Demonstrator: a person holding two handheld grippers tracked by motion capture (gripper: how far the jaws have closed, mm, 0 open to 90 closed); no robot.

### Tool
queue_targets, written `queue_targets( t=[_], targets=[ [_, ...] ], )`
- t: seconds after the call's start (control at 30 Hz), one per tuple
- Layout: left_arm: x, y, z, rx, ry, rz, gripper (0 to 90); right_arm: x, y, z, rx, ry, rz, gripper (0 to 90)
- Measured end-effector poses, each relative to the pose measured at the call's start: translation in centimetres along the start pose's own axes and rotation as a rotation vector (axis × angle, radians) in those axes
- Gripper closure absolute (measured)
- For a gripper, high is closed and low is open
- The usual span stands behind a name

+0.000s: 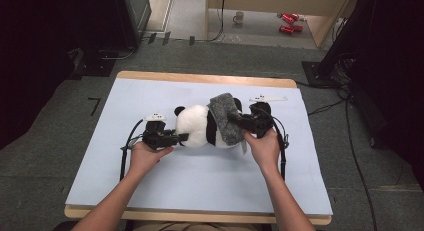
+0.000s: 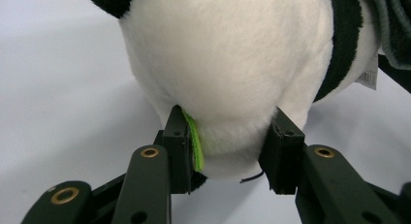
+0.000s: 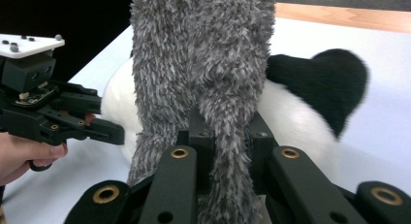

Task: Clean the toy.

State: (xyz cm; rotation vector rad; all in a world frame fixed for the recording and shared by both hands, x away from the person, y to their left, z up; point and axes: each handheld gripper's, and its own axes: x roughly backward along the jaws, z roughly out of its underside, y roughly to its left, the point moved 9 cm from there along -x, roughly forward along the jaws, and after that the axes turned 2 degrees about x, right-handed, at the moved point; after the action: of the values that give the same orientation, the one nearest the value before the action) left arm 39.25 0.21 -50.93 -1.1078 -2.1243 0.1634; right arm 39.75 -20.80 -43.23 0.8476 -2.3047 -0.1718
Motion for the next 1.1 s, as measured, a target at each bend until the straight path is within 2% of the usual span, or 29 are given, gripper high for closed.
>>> queue_targets(
  t=[0.2,0.3,0.33,0.4,0.5,0.57,0.6,0.63,0.67,0.73,0.87,0.97,1.0,1.03,1.1],
  targets=[
    [-0.2,0.4,-0.1,0.025,-0.001,0.006,60.6,1.6,-2.2,0.1,-0.039,-0.013,0.058,79.3],
    [-0.2,0.5,-0.1,0.03,0.001,0.008,60.5,2.0,-2.7,0.2,-0.049,-0.014,0.077,79.3],
    [-0.2,0.6,0.0,0.026,0.007,0.006,60.4,2.5,-3.1,0.2,-0.05,-0.013,0.105,79.4],
    [-0.2,0.7,0.1,0.021,0.012,0.003,60.3,3.3,-3.5,-0.1,-0.049,-0.017,0.128,79.5],
    [-0.2,0.7,0.1,0.017,0.007,0.003,60.2,4.1,-3.3,-0.6,-0.058,-0.048,0.114,79.5],
    [-0.2,0.6,0.1,0.007,0.004,-0.001,59.9,4.6,-2.0,-1.6,-0.051,-0.082,0.063,79.4],
    [-0.2,0.6,0.1,0.007,0.004,-0.001,59.9,4.6,-2.0,-1.6,-0.051,-0.082,0.063,79.4],
    [-0.1,0.4,0.1,0.007,0.007,-0.002,59.9,4.4,-0.6,-2.0,-0.04,-0.083,0.021,79.4],
    [-0.1,0.3,0.2,0.0,0.008,-0.006,60.0,4.2,-0.1,-2.1,-0.034,-0.081,0.004,79.4],
    [0.0,0.1,0.3,-0.005,0.003,-0.009,60.0,3.3,1.7,-2.1,-0.016,-0.069,-0.047,79.3],
    [0.1,-0.4,0.5,-0.008,-0.006,-0.025,59.9,0.8,4.7,-1.7,0.018,-0.028,-0.119,79.3],
    [0.1,-0.6,0.5,-0.002,-0.015,-0.029,59.8,-1.4,6.5,-0.9,0.052,-0.004,-0.14,79.3],
    [0.2,-0.7,0.5,0.002,-0.016,-0.031,59.7,-1.4,6.5,-0.9,0.052,-0.004,-0.14,79.3],
    [0.2,-0.8,0.5,0.006,-0.025,-0.034,59.6,-2.7,7.2,-0.2,0.065,0.018,-0.145,79.2],
    [0.3,-1.1,0.5,0.015,-0.032,-0.032,59.5,-3.9,7.7,0.5,0.062,0.034,-0.155,79.1]
  ],
)
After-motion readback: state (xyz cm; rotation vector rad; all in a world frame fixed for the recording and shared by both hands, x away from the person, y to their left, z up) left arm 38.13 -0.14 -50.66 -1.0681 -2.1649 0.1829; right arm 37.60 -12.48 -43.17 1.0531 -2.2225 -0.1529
